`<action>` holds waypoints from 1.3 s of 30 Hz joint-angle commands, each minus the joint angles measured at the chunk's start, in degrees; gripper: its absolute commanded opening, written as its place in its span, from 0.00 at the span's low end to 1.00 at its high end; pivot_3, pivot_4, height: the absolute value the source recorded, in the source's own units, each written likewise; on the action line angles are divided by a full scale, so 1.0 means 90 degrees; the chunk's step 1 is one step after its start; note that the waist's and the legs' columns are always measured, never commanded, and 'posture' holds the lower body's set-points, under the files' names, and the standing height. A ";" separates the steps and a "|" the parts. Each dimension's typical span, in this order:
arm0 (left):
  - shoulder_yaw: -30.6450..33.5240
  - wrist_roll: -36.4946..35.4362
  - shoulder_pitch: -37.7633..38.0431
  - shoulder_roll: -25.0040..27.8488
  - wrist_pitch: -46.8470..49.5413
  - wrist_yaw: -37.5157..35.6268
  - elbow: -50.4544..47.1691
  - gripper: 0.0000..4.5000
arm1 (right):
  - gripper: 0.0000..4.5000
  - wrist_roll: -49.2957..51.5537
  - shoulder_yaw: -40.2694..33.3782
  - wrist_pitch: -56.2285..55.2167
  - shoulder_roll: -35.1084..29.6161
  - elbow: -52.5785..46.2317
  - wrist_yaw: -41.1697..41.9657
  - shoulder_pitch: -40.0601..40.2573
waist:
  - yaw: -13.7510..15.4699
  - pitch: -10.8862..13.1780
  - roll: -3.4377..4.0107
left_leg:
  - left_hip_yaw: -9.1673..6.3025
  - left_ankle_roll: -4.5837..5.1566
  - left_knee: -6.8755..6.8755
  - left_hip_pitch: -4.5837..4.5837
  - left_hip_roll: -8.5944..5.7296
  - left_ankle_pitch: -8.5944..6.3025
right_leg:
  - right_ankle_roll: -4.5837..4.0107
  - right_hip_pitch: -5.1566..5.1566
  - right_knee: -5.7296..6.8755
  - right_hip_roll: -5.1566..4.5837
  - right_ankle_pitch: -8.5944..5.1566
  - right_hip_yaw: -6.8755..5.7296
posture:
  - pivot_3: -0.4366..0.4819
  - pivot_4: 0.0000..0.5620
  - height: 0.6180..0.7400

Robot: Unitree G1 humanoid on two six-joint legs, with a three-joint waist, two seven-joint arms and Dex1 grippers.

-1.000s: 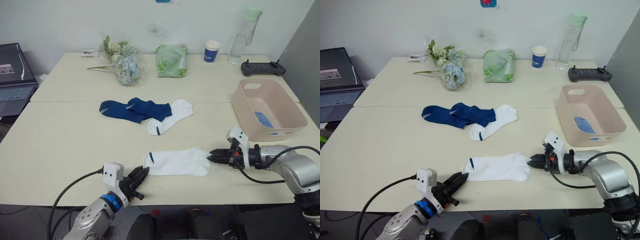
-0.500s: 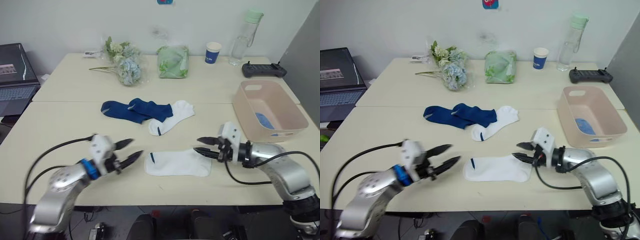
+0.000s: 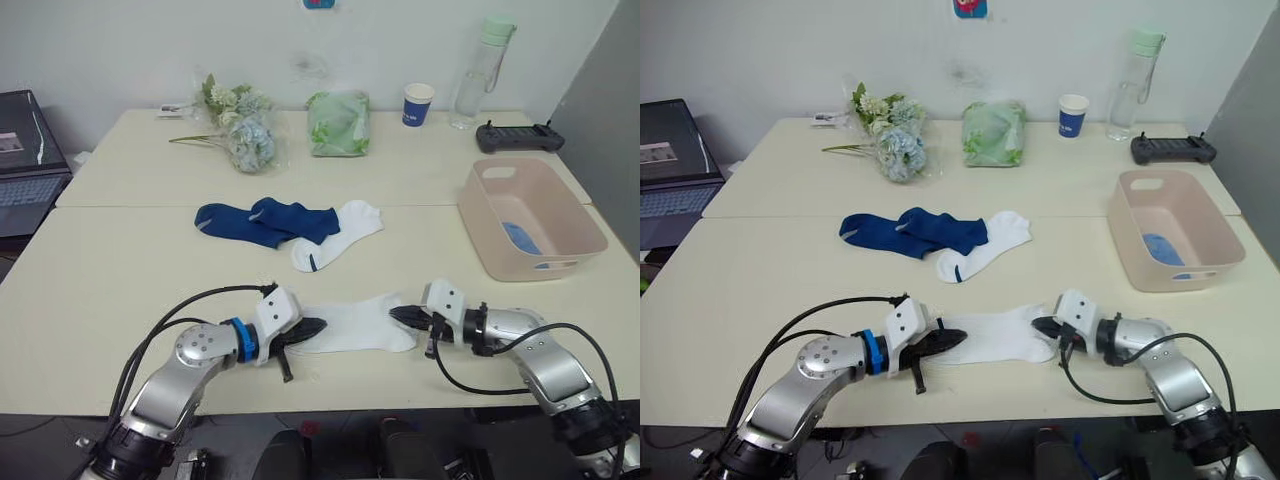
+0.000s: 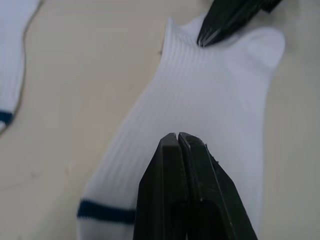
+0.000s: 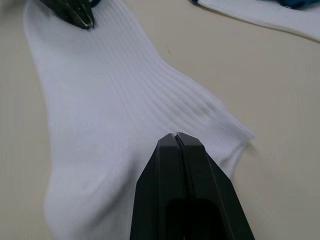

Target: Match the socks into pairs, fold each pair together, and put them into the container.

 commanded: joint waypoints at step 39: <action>0.3124 -0.1036 0.0501 -0.0692 -0.0406 0.1672 0.0829 0.49 | 0.76 0.0877 -0.2096 0.0338 0.0134 -0.0272 -0.0996 0.0651 | 0.0099 0.0000 0.0001 | -0.0021 0.0001 -0.0003 0.0007 -0.0001 -0.0001 | 0.0000 0.0027 -0.0017 -0.0008 -0.0001 -0.0026 | 0.48 0.27 1.00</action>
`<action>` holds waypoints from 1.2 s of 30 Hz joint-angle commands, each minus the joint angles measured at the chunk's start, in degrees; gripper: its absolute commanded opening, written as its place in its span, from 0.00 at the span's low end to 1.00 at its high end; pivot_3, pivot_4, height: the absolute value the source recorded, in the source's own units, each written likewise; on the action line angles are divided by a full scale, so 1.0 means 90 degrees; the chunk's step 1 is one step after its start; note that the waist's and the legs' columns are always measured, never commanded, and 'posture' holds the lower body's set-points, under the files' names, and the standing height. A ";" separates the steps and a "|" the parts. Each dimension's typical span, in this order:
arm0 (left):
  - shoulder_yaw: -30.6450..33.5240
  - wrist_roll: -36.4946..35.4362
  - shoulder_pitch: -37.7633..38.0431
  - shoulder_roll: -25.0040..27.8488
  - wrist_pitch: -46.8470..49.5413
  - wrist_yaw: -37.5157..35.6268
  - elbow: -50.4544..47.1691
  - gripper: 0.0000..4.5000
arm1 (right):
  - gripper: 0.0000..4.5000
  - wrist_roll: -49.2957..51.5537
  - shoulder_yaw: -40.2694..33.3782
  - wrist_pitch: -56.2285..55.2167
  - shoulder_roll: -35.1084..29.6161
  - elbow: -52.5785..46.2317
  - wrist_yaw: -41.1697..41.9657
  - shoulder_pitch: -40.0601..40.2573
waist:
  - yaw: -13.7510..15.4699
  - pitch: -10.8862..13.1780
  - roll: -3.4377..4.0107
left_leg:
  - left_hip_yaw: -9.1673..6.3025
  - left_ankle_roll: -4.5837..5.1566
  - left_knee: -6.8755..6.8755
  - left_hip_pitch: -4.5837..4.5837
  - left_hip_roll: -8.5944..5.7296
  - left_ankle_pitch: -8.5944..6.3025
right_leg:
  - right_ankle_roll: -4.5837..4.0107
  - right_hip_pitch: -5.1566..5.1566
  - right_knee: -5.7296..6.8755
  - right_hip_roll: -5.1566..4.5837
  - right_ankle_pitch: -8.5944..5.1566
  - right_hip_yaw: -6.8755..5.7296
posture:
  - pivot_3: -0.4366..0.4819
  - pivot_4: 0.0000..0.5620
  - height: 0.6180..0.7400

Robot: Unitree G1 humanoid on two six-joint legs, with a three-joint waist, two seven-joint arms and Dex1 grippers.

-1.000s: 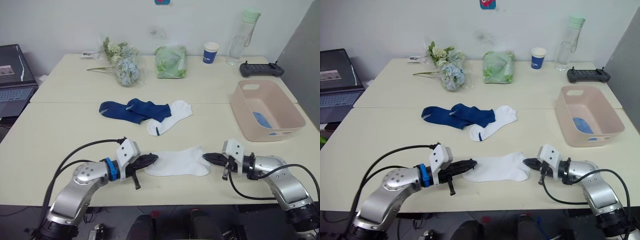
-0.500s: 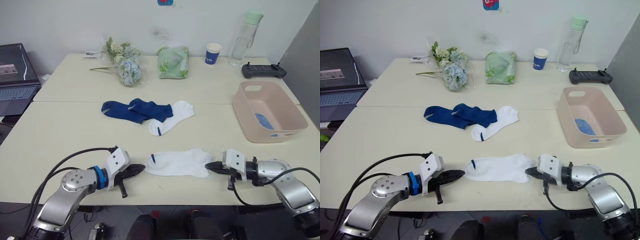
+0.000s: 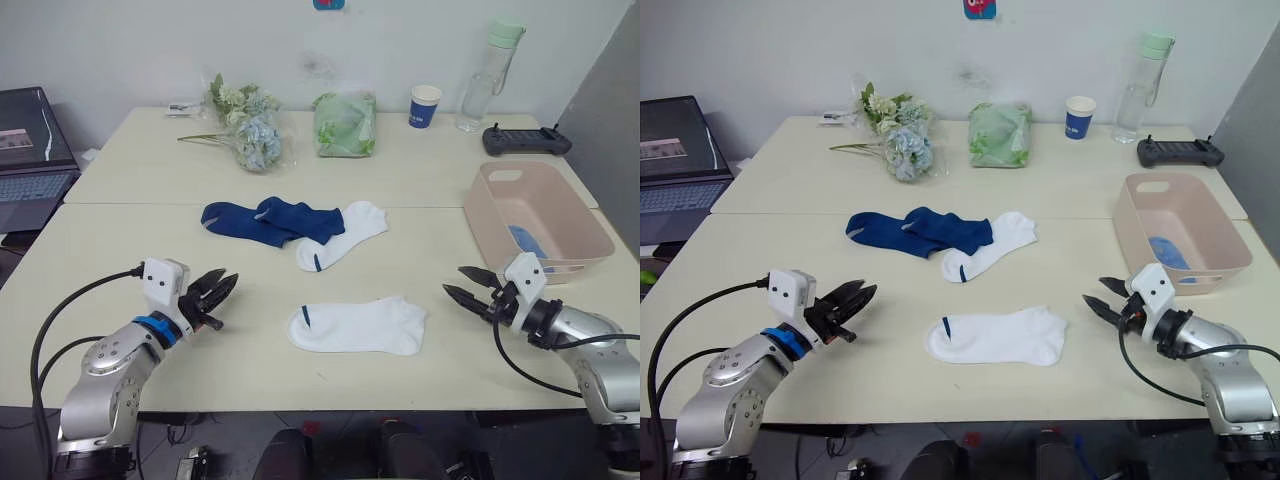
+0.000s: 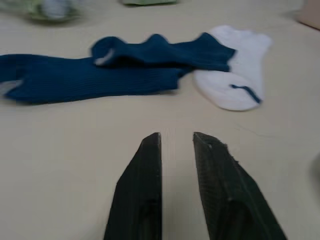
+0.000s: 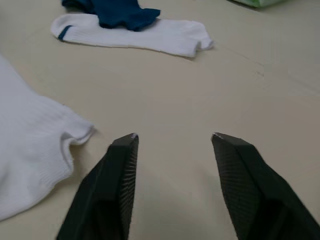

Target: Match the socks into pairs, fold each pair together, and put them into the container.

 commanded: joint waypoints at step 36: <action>-0.3092 0.2366 -0.3466 -0.0225 -0.0259 -0.0851 0.2593 0.50 | 1.00 -0.0171 0.0194 0.0640 0.0321 -0.0854 -0.0633 -0.0500 | -0.0032 0.0000 0.0000 | 0.0001 -0.0001 0.0004 -0.0001 -0.0004 0.0001 | 0.0001 -0.0007 0.0011 0.0010 0.0000 0.0003 | 0.48 0.27 1.00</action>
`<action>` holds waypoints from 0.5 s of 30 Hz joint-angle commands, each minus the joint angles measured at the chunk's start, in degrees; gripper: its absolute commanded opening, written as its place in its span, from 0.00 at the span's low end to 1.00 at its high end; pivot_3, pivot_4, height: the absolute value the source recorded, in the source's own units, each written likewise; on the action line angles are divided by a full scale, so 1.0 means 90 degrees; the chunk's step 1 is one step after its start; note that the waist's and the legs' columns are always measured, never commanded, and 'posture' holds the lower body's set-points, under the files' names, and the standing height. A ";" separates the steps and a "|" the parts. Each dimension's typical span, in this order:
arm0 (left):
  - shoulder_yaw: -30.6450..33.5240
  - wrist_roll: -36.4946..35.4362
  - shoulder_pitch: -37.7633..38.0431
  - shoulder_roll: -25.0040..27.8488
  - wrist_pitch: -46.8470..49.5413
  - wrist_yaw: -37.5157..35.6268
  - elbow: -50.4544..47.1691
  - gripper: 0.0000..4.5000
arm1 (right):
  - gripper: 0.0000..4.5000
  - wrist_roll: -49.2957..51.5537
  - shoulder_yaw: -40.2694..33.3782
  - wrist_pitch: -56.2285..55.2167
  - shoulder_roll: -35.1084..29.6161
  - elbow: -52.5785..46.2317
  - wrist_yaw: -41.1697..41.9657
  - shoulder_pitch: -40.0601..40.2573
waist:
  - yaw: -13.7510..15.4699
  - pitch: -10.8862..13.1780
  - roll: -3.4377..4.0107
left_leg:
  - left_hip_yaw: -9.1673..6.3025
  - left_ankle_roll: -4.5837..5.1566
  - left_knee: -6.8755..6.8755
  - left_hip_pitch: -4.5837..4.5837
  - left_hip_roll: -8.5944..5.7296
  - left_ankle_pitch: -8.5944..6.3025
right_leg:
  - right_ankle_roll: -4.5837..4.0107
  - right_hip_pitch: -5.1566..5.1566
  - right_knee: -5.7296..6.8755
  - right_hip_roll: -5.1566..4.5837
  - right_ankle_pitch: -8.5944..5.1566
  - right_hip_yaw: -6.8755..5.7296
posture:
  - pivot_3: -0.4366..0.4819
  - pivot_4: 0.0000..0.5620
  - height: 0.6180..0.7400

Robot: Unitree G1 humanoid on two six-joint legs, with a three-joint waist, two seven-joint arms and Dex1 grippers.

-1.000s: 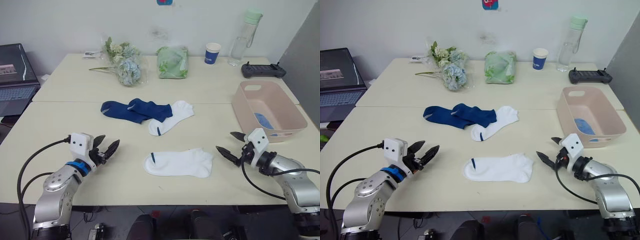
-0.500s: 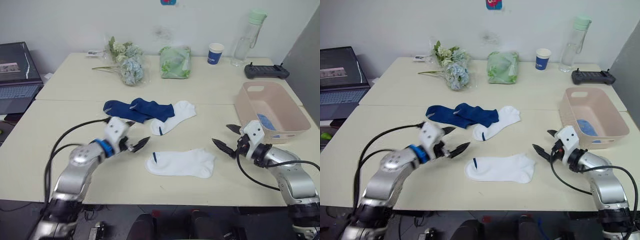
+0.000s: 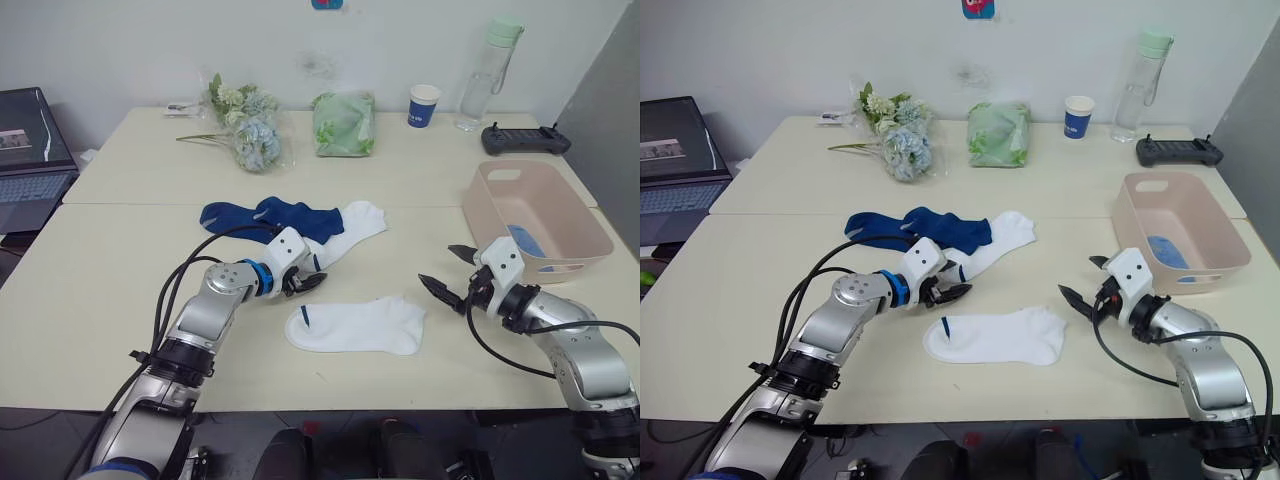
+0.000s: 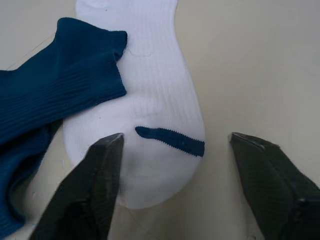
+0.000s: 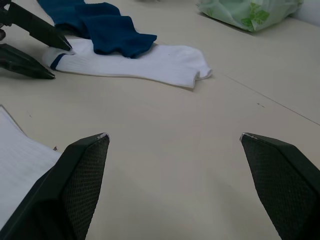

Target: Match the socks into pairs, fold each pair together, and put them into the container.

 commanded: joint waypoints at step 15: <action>-0.0098 0.0082 -0.0164 -0.0115 -0.0818 -0.0592 -0.0455 0.01 | 1.00 -0.0074 0.0029 -0.0088 -0.0008 -0.0053 -0.0006 -0.0241 | 0.0003 0.0000 0.0000 | -0.0002 -0.0002 0.0001 -0.0004 -0.0001 0.0001 | 0.0000 -0.0002 -0.0002 0.0000 0.0000 -0.0003 | 0.48 0.27 1.00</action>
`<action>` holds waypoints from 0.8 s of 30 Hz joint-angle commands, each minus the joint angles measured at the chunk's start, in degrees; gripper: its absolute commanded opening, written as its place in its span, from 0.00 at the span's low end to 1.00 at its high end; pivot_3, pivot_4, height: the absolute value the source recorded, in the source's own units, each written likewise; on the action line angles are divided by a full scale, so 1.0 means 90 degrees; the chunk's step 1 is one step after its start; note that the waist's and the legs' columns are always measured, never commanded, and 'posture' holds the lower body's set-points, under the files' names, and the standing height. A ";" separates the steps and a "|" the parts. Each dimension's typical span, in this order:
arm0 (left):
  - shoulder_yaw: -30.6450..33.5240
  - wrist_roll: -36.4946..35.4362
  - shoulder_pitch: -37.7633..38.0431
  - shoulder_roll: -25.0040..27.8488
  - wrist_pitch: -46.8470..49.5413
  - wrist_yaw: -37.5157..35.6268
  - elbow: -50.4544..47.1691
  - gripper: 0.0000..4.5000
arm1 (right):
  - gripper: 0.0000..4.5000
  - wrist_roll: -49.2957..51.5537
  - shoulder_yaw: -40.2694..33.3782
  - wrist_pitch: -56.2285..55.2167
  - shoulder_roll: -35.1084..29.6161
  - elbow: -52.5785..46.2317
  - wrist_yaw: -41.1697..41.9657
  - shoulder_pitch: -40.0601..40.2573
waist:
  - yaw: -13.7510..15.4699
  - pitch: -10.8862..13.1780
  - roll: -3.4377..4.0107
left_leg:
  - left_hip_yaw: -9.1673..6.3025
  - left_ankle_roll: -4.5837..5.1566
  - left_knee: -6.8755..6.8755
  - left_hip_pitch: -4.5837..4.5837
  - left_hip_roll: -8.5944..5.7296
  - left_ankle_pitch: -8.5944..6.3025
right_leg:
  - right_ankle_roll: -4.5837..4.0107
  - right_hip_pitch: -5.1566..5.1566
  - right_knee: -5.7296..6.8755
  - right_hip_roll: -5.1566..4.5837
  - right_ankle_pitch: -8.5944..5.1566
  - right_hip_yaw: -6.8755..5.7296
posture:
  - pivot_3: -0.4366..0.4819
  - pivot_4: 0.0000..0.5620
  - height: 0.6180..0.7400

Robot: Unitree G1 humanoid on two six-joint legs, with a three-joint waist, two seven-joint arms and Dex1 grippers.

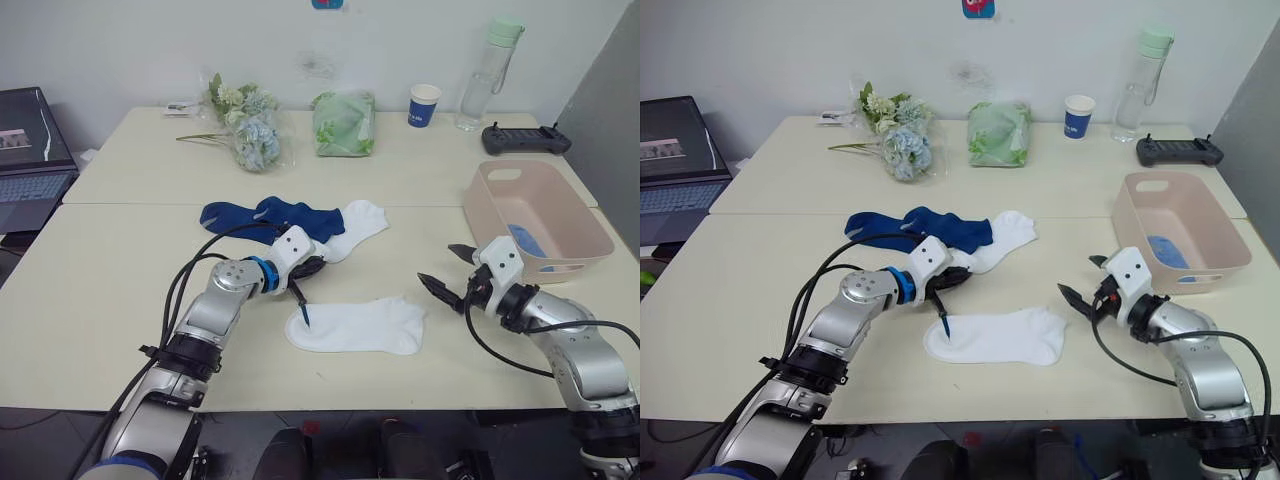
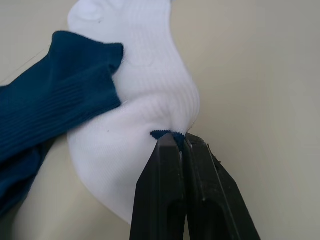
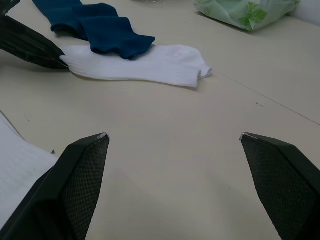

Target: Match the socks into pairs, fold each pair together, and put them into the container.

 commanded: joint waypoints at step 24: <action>0.0478 -0.1122 0.1118 0.1078 0.0718 -0.1142 -0.3523 0.01 | 1.00 -0.2483 0.1992 -0.3359 0.0237 0.4098 0.0631 -0.2808 | -0.0094 0.0002 0.0001 | 0.0004 -0.0001 -0.0001 0.0002 0.0003 0.0000 | -0.0001 -0.0001 -0.0002 0.0000 0.0000 0.0002 | 0.48 0.27 1.00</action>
